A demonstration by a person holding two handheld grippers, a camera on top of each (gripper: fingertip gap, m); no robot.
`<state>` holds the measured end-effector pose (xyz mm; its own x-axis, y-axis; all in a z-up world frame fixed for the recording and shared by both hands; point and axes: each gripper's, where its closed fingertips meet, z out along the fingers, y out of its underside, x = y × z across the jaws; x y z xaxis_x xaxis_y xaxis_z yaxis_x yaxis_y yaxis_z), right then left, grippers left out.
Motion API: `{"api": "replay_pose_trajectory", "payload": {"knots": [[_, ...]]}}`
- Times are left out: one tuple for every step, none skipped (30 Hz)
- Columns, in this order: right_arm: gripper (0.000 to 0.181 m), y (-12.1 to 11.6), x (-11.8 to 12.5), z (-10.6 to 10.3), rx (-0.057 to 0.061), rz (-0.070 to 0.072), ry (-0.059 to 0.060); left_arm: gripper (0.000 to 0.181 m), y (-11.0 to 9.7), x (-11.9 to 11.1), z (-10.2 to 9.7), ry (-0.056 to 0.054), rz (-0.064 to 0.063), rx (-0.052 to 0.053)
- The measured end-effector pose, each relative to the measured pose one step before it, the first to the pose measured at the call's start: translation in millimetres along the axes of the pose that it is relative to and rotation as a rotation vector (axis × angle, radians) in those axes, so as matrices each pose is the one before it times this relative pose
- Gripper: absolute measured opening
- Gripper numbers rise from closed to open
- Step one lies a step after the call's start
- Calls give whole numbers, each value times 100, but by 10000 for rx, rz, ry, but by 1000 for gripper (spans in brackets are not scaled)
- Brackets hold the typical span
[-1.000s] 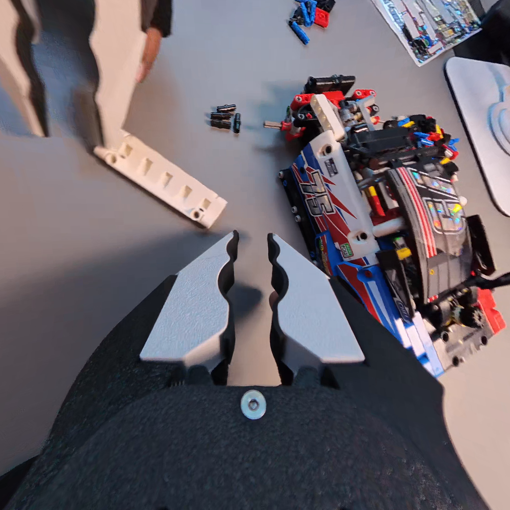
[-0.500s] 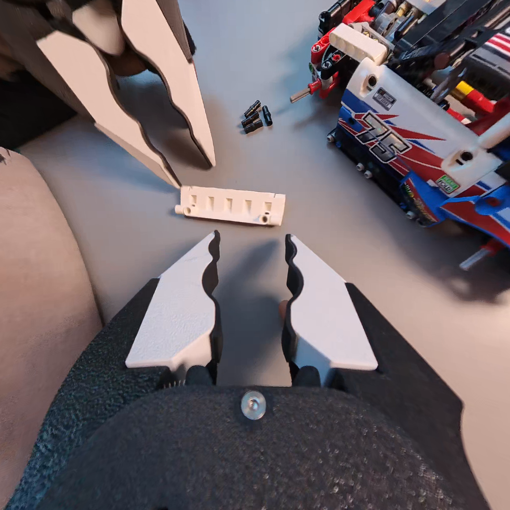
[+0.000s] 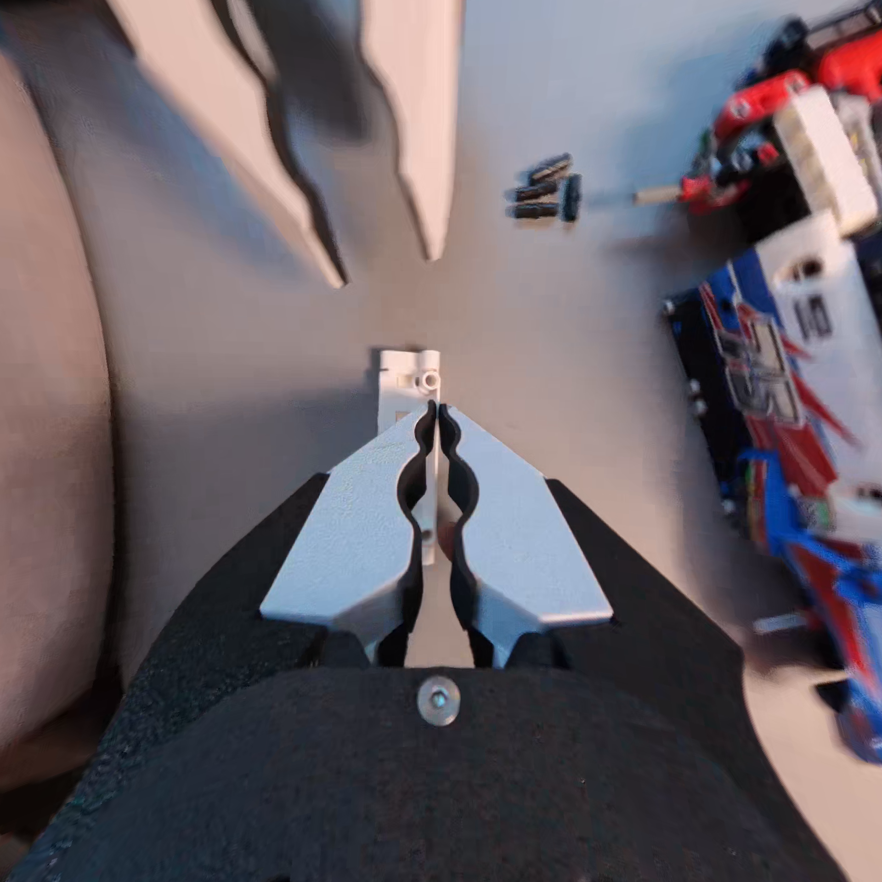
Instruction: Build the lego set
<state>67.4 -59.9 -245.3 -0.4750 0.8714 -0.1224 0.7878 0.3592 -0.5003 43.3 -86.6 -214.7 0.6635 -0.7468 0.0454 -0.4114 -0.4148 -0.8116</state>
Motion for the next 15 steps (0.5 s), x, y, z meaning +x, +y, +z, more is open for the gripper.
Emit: {"api": "replay_pose_trajectory", "payload": {"knots": [[0, 107, -107, -124, -471, -1400, -179, 29, 111, -373, -235, 24, -211, 68], [0, 71, -253, -133, -493, -1501, -230, 31, 214, -181, -84, 160, -301, 10], [0, -205, -58, -71, -445, -1241, -102, 33, 197, -49, 27, 216, -321, -3], [0, -453, 398, 38, -428, -789, 106, 34, 175, 67, 94, 208, -227, -6], [0, -471, 528, 189, -413, -497, 133, 36, 180, 77, 139, 120, -98, -45], [0, -343, 434, 250, -342, -466, 114, 37, 215, 30, 153, 15, 8, -94], [0, -257, 468, 251, -187, -480, 182, 38, 229, -15, 133, -60, 69, -127], [0, -166, 580, 236, -39, -259, 255, 38, 230, -159, 104, -170, 84, -134], [0, -149, 462, 184, 131, 90, 172, 38, 219, -246, 85, -228, 82, -130], [0, -286, 325, 101, 354, 396, 107, 38, 147, -135, 62, -165, 95, -98], [0, -322, 304, 1, 472, 599, 129, 38, 55, -55, 90, -105, 67, -52], [6, -236, 201, -132, 492, 663, 100, 38, 33, -172, 117, -160, 3, -55], [14, -116, 103, -345, 488, 644, 55, 37, 88, -166, 152, -133, 25, -100], [20, -108, 273, -561, 561, 616, 184, 36, 134, 2, 171, -39, 75, -122], [23, 10, 212, -764, 561, 552, 154, 34, 125, 54, 176, -21, 98, -117]]}}
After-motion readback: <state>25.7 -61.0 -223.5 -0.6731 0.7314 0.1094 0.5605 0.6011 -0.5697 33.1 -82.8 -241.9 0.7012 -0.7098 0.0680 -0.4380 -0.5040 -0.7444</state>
